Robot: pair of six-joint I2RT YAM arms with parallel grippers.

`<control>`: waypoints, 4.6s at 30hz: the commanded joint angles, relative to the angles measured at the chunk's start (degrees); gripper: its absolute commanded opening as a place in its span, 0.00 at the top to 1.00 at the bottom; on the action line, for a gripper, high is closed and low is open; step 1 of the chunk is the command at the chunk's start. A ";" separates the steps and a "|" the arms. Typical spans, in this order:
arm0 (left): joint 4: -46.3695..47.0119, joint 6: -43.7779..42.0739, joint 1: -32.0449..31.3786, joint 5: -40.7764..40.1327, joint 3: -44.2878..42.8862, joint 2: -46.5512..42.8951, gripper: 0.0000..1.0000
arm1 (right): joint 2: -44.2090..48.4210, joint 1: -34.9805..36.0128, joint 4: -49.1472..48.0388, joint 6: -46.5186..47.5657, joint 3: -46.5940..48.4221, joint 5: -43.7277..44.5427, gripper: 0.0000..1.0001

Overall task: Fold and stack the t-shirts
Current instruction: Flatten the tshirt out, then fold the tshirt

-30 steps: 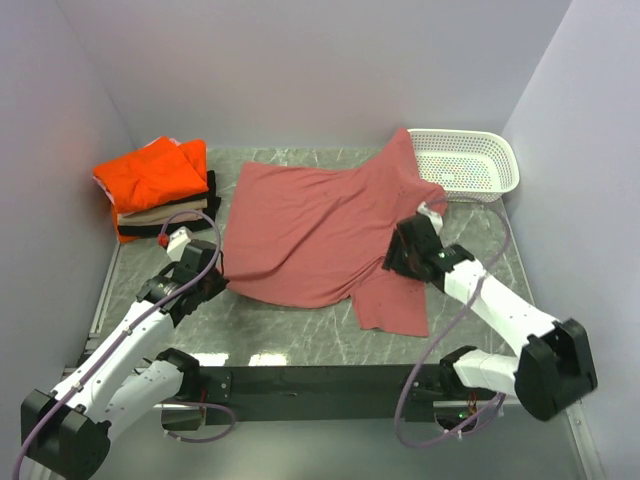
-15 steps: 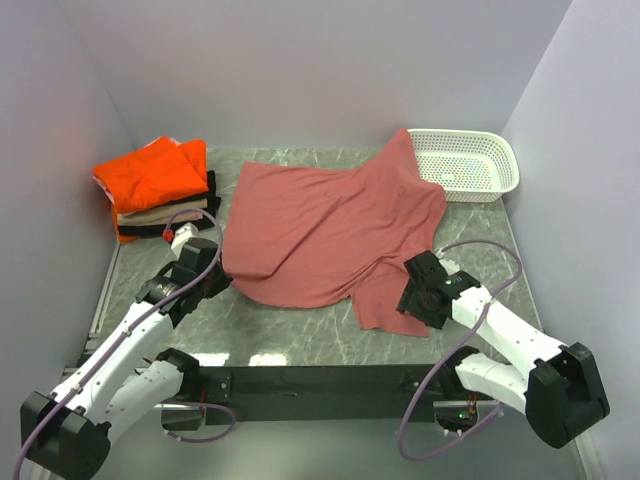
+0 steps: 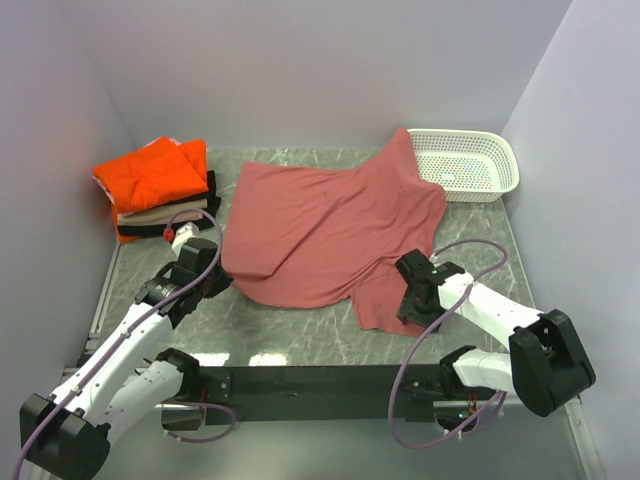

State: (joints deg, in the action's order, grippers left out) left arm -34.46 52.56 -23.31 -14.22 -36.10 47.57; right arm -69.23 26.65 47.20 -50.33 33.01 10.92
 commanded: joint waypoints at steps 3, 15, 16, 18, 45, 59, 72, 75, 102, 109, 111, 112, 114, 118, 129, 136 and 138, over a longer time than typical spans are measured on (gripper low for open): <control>2.20 -1.58 0.28 0.95 -0.20 0.68 0.99 | 0.50 1.12 1.85 -2.14 -0.67 0.51 0.49; 2.47 -2.11 0.28 1.56 -0.47 2.26 0.99 | 4.19 2.70 0.26 -4.43 -3.04 0.07 0.97; 2.29 -2.02 0.28 1.56 -0.64 2.09 0.99 | 4.37 2.96 0.26 -4.34 -2.96 0.33 1.00; 2.11 -2.19 0.28 1.74 -0.73 1.65 0.99 | 4.98 3.75 0.70 -3.20 -2.78 0.59 1.00; -8.78 -1.05 0.28 6.75 -6.70 -3.62 1.00 | 13.77 19.04 33.73 -4.87 15.23 -4.76 1.00; -15.37 1.94 0.20 4.46 -8.11 -8.63 0.99 | 16.85 27.83 34.45 -10.23 13.92 -15.22 1.00; -11.52 2.20 0.28 3.50 -6.53 -7.32 1.00 | 11.49 27.85 28.57 -8.66 15.67 -6.89 1.00; -8.35 2.03 0.72 3.23 -4.95 -4.78 0.99 | 9.73 24.43 25.76 -5.77 16.03 -3.63 1.00; 8.27 -12.30 13.20 15.10 -14.17 25.28 0.99 | -10.21 -7.05 2.81 20.35 27.45 -1.95 1.00; 9.32 -13.79 15.22 15.36 -18.12 31.35 0.99 | -16.10 -10.21 2.37 23.60 31.14 -1.60 1.00; 9.41 -14.14 15.57 15.36 -19.09 33.01 0.99 | -17.16 -10.74 2.28 24.31 32.02 -1.51 1.00; 9.50 -14.32 15.92 15.53 -20.06 33.46 0.99 | -18.21 -11.09 2.11 24.57 32.98 -1.60 1.00; 9.76 -14.58 16.28 15.71 -21.11 34.77 0.99 | -19.70 -11.80 2.19 25.01 34.13 -1.69 1.00; 9.32 -15.29 16.63 16.15 -24.27 36.71 0.99 | -21.99 -12.15 2.55 25.45 37.81 -2.04 1.00; 7.12 -17.84 17.07 16.51 -29.82 42.68 0.99 | -27.97 -14.53 3.69 26.86 44.85 -2.48 1.00; 8.26 -17.75 17.16 15.45 -30.26 43.92 1.00 | -29.64 -15.67 3.69 27.30 48.10 -3.27 1.00; 8.96 -17.84 17.16 16.49 -30.61 44.53 0.89 | -31.04 -15.93 3.43 27.47 48.63 -3.71 1.00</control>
State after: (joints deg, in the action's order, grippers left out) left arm -27.46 35.83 -6.44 1.69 -64.05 91.61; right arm -98.19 11.53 51.22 -23.90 78.67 7.49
